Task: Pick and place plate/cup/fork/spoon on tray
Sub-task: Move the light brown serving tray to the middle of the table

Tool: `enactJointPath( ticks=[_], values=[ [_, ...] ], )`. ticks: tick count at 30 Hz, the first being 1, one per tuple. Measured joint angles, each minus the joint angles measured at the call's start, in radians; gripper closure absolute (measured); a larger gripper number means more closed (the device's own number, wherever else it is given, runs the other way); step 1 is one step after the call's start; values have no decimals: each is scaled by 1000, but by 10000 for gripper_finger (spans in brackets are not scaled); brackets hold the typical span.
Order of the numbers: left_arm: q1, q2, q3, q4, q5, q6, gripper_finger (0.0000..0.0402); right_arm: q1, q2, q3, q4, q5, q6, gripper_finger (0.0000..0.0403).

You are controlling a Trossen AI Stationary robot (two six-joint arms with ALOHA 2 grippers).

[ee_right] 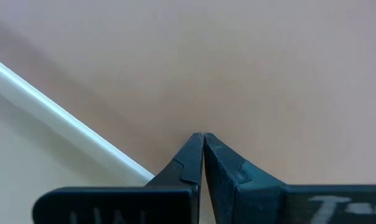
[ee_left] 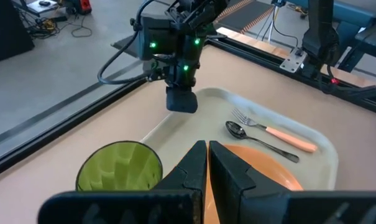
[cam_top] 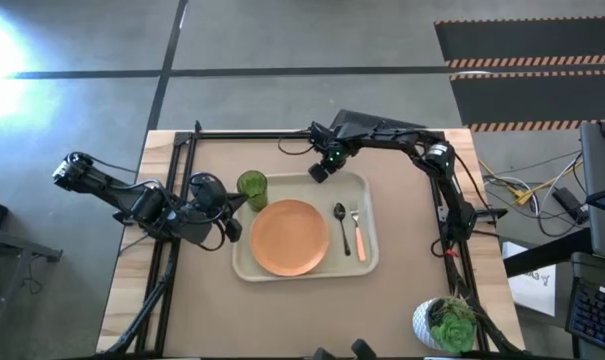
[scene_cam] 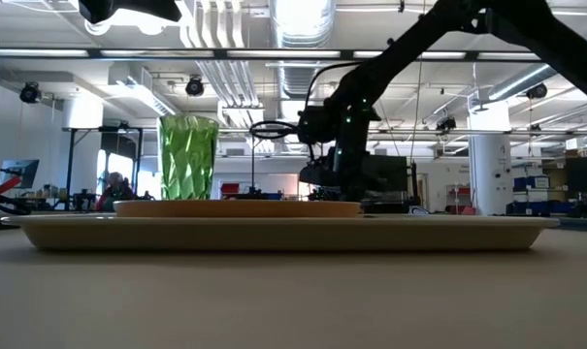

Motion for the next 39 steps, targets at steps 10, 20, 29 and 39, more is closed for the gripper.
enactJointPath(
  ticks=[10,20,29,39],
  values=[
    [0,0,0,0,17,2,402,29,-1,-1,-45,2,35,394],
    [0,0,0,-3,27,3,402,37,-8,-3,-61,7,53,394],
    [1,0,0,-4,31,4,402,41,-43,-8,-96,29,50,394],
    [1,0,0,-4,54,4,402,17,-87,-7,-117,107,18,394]
  ],
)
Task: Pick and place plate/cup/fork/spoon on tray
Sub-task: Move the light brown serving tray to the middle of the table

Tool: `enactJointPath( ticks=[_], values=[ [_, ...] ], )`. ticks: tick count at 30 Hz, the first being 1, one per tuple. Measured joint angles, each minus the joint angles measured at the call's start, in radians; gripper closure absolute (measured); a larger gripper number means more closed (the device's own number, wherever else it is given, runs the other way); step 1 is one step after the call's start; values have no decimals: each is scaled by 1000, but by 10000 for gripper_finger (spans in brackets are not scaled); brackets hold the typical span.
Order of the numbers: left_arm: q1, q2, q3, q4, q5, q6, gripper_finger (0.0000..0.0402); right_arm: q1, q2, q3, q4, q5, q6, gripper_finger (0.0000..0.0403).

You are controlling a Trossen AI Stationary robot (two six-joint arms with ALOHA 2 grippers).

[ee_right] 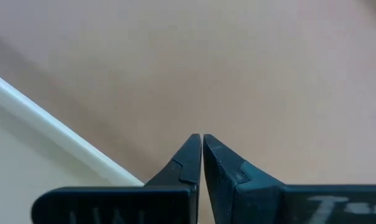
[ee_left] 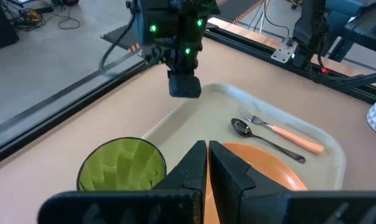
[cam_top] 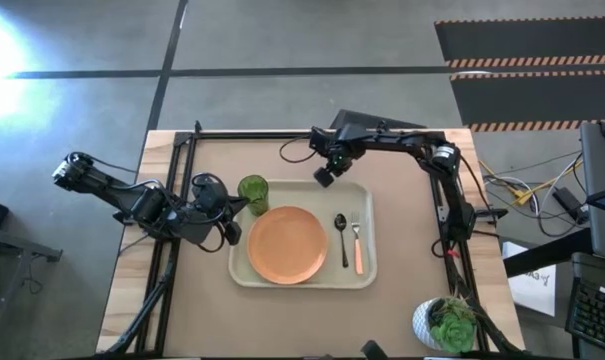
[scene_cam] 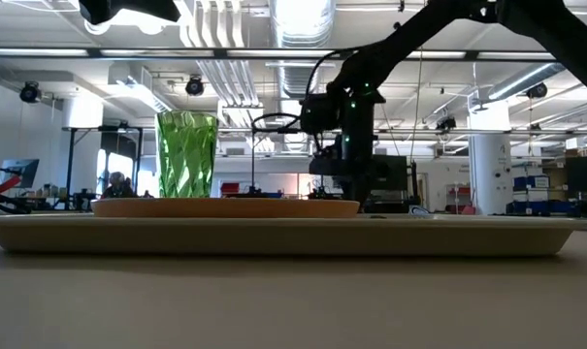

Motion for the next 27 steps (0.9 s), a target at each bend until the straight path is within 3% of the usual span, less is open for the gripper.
enactJointPath(
  ticks=[11,17,20,23,27],
  values=[
    [0,0,-2,-103,55,-25,402,37,-233,1,-2,16,11,394],
    [0,0,-2,-159,63,-28,402,142,-450,2,28,32,7,394],
    [0,-4,-2,-167,124,-29,402,201,-541,2,52,72,22,394],
    [0,-5,-5,-167,187,-29,402,266,-600,0,53,134,60,394],
    [0,0,-16,-196,193,-30,402,363,-623,-22,52,210,99,394]
  ],
)
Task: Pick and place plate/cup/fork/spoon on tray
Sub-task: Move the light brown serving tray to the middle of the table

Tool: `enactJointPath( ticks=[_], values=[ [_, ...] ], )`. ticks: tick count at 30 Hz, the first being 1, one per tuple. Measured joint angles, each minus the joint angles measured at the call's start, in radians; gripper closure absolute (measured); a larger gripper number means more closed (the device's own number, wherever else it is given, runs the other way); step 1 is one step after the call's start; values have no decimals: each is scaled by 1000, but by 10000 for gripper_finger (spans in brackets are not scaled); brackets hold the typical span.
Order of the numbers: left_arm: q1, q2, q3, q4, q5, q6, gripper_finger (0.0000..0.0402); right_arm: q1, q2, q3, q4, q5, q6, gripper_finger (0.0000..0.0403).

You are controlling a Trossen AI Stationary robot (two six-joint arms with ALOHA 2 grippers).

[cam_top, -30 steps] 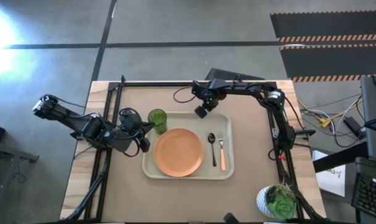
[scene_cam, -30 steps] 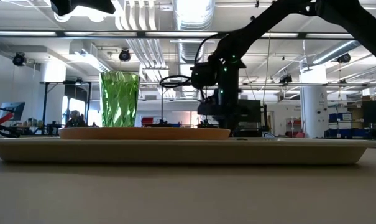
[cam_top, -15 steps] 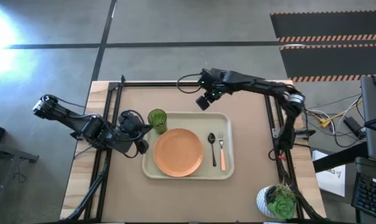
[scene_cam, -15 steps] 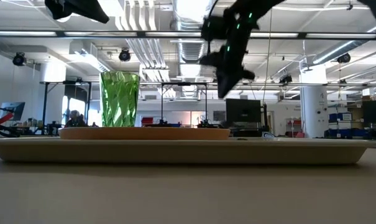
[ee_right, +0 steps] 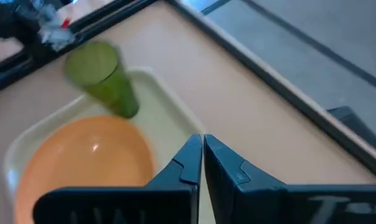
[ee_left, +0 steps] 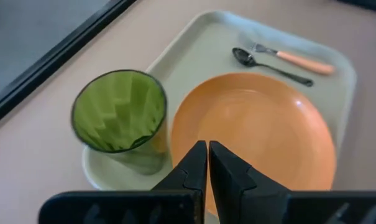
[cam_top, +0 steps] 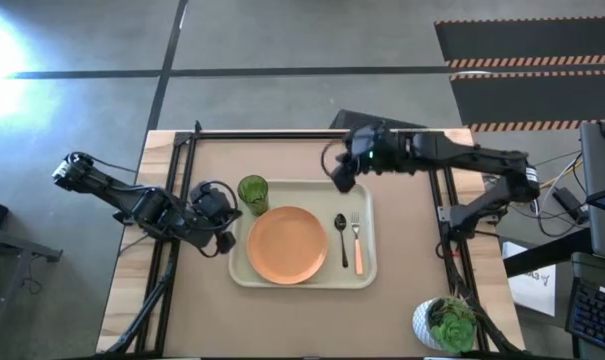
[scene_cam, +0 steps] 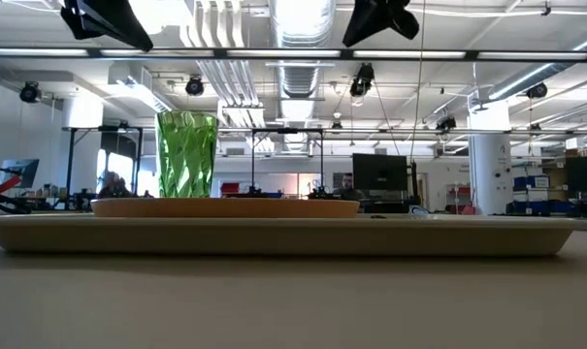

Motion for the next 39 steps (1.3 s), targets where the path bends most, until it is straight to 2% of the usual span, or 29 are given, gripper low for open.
enactJointPath(
  ticks=[7,12,20,26,31,39],
  values=[
    [2,-9,0,-22,-16,-1,402,164,39,-151,53,-11,170,394],
    [2,-30,0,-22,-23,2,402,335,97,-270,247,-71,285,394],
    [3,-72,0,-22,-44,31,402,530,200,-294,443,-137,520,394],
    [5,-103,0,-22,-51,38,402,595,289,-293,461,-244,664,394],
    [5,-118,0,-21,-66,60,402,622,357,-275,468,-327,714,394],
    [5,-116,1,-21,-68,62,402,626,433,-271,462,-348,723,394]
  ],
)
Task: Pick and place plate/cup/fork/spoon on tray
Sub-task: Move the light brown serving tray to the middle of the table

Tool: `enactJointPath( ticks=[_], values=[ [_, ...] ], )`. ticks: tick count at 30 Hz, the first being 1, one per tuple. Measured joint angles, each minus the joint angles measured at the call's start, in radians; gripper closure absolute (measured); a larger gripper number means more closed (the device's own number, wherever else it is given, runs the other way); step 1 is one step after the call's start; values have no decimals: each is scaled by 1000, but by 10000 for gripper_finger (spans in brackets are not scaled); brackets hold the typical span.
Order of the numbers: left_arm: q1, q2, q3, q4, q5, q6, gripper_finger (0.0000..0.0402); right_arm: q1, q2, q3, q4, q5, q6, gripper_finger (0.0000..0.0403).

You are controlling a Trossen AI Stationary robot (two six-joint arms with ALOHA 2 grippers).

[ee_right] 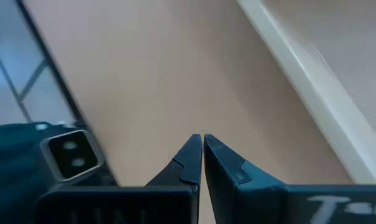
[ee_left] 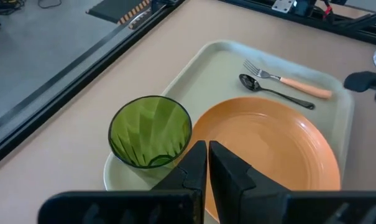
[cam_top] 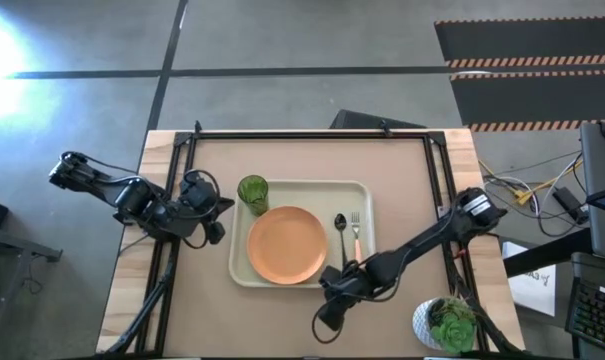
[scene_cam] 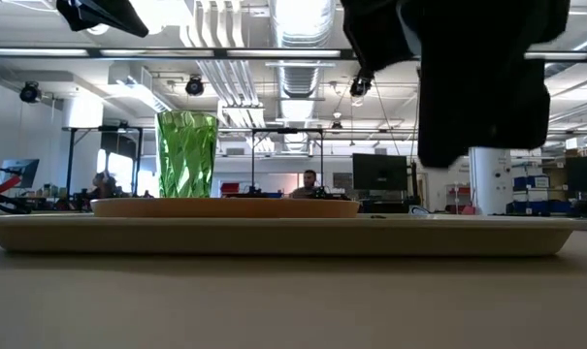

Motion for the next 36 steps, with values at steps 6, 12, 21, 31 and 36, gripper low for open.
enactJointPath(
  ticks=[6,12,21,31,36],
  values=[
    [0,0,0,1,0,-1,402,0,46,0,-11,-6,-14,394],
    [0,0,0,2,0,-5,402,-8,51,0,-122,20,-35,394],
    [0,0,0,6,0,-6,402,-25,44,-1,-188,59,-89,394],
    [0,0,0,5,1,-6,402,-36,44,-1,-192,97,-145,394],
    [0,0,0,5,1,-6,402,-37,44,-1,-194,117,-143,394]
  ],
)
